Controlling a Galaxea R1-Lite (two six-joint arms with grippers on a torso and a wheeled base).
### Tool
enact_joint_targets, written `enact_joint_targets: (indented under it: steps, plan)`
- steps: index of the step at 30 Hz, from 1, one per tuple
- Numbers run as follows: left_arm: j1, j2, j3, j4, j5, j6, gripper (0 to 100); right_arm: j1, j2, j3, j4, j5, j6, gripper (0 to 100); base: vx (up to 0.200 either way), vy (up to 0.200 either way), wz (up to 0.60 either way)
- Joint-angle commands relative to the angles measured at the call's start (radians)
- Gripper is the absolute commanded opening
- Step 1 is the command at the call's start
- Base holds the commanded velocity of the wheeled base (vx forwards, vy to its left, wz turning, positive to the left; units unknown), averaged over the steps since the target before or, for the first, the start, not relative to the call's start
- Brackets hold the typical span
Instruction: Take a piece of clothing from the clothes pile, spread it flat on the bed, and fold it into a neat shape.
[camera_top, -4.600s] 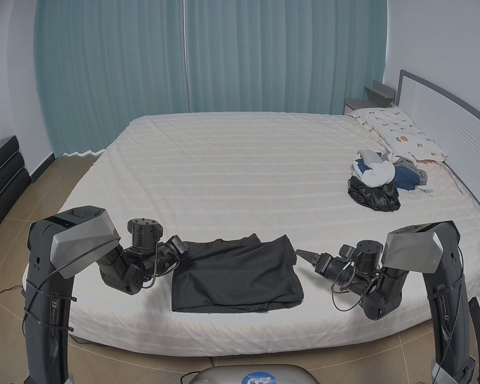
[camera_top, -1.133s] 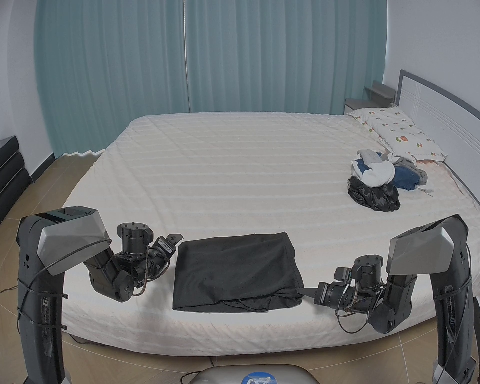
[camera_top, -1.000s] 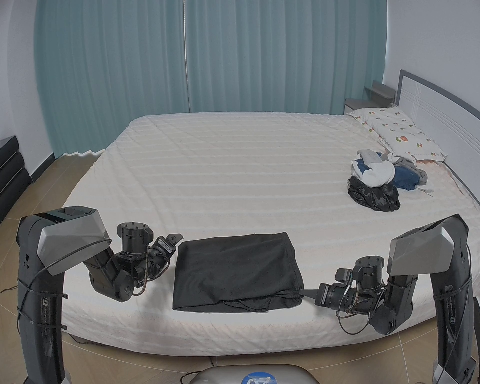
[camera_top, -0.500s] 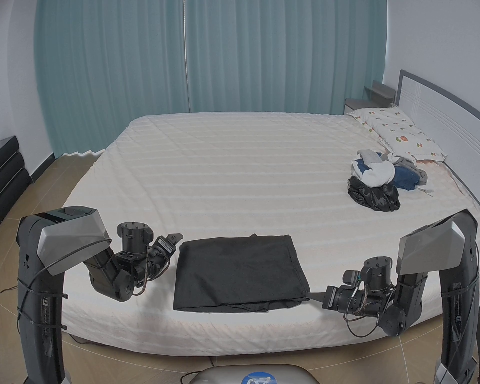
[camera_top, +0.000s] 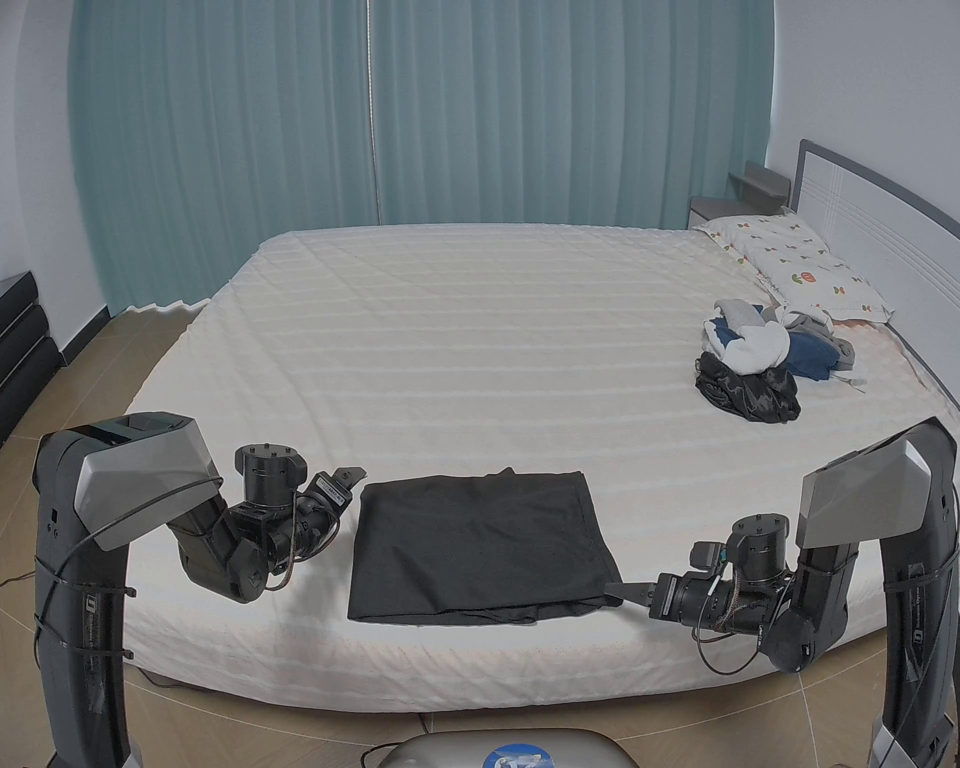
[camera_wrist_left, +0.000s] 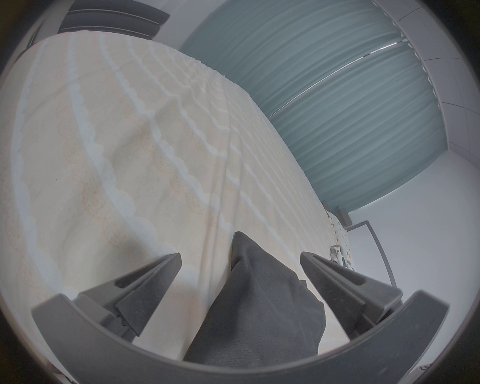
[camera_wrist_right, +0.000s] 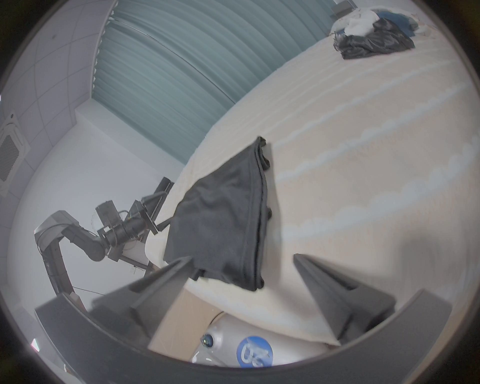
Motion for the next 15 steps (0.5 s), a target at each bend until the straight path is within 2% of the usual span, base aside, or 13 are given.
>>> enact_joint_targets:
  steps: [1,4,7,11,15]
  plan:
    - [0.0,-0.003,0.001,0.003,0.0,0.001,100,-0.008,-0.026,-0.042,-0.012,0.0,0.011,100,0.0,0.0,0.0]
    - [0.003,-0.005,0.003,0.0,-0.002,0.0,100,-0.019,-0.02,-0.108,0.005,-0.003,0.014,100,0.0,0.0,0.0]
    - [0.003,-0.002,0.003,-0.001,0.0,0.004,100,-0.021,-0.001,-0.174,0.037,-0.012,0.014,100,0.2,0.0,0.0]
    - [0.002,0.001,0.009,-0.006,0.003,0.043,100,-0.016,0.031,-0.317,0.16,-0.027,0.015,100,0.0,0.0,0.0]
    - [0.002,0.001,0.009,-0.006,0.002,0.043,100,-0.008,0.061,-0.433,0.261,-0.064,0.017,100,0.0,0.0,0.0]
